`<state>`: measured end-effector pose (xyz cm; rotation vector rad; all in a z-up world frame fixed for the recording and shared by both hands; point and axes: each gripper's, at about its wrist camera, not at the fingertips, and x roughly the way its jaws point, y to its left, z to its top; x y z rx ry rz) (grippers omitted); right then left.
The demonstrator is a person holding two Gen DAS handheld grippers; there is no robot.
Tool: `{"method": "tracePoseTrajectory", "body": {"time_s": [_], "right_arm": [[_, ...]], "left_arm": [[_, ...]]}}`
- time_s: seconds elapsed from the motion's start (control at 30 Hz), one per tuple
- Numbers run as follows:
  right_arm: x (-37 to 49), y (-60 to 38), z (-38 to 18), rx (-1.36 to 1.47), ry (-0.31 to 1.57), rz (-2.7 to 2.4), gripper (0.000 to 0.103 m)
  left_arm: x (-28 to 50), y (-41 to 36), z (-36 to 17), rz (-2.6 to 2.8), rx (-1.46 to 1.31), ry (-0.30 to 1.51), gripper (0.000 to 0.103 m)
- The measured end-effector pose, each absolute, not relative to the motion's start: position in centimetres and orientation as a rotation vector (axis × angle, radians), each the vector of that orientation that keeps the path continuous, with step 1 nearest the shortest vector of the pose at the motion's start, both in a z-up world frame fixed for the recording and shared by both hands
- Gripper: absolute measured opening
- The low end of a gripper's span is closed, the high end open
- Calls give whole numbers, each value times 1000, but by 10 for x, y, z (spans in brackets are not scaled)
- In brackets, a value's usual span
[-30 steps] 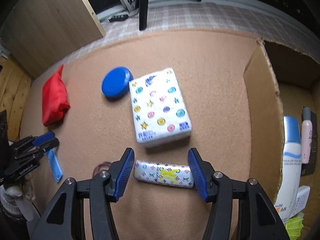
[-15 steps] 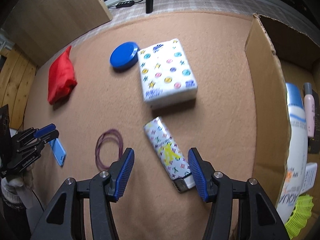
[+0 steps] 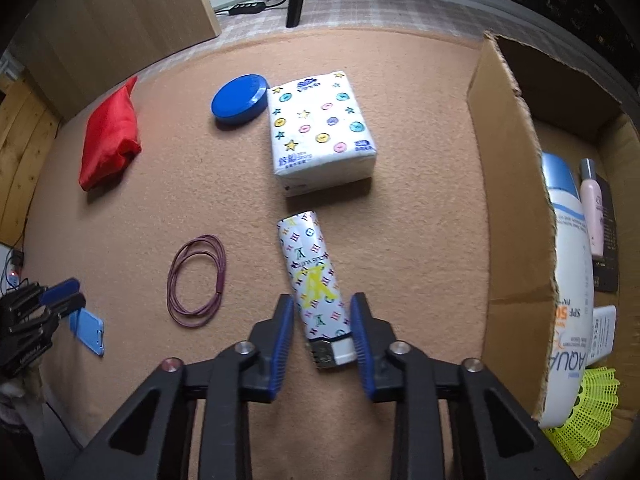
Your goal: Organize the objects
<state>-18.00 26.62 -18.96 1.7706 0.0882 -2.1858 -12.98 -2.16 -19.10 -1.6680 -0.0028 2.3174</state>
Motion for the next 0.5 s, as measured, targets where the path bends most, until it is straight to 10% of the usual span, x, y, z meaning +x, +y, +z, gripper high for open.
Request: {"method": "tracePoseTrajectory", "body": {"time_s": [0.5], "right_arm": [[-121, 267, -189, 1729, 121, -2149, 21]], "left_arm": [[-67, -5, -190, 2200, -1656, -57, 31]]}}
